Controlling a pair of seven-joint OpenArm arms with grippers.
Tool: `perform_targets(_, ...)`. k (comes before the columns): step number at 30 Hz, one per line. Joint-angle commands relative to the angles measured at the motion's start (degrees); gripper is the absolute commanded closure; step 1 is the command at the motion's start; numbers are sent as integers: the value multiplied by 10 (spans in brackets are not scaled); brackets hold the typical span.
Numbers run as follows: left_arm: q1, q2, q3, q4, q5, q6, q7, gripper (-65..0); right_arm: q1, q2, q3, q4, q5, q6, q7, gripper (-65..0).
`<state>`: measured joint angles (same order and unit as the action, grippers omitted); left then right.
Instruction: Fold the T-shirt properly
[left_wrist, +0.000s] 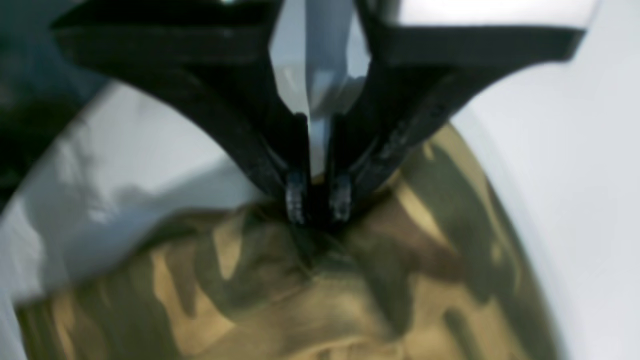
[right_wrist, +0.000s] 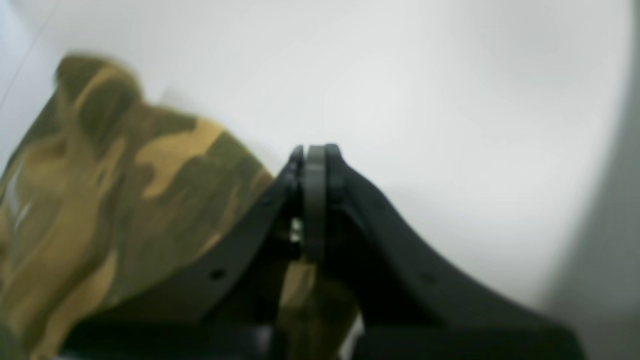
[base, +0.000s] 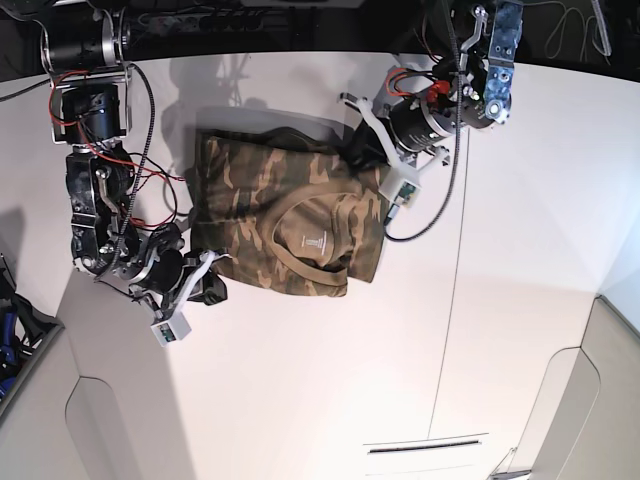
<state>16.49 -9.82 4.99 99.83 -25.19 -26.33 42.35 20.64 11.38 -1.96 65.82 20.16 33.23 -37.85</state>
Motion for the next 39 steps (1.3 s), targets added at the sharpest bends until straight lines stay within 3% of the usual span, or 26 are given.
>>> perform_targets(1, -11, -2, -10, -4, 2, 4, -1, -90, 13, 5, 1, 8, 22, 4, -3, 0)
perform_targets(6, -67, -2, -35, -60, 3, 4, 1, -90, -12, 25, 1, 8, 86, 5, -22, 0)
perform_targets(17, -186, -3, -35, -177, 19, 4, 1, -89, -120, 15, 1, 71, 174, 7, -56, 0)
perform_targets(25, -236, -3, -32, -193, 18, 4, -6, -89, -218, -18, 1, 186, 176, 7, -59, 0)
perform_targets(33, -265, -9, -28, -191, 19, 20, 6, -89, -241, -38, 4, 229, 150, 6, -61, 0)
perform_targets(39, -256, -63, -29, -128, 7, 44, 28, -89, -242, -38, 58, 260, 146, 6, -96, 0)
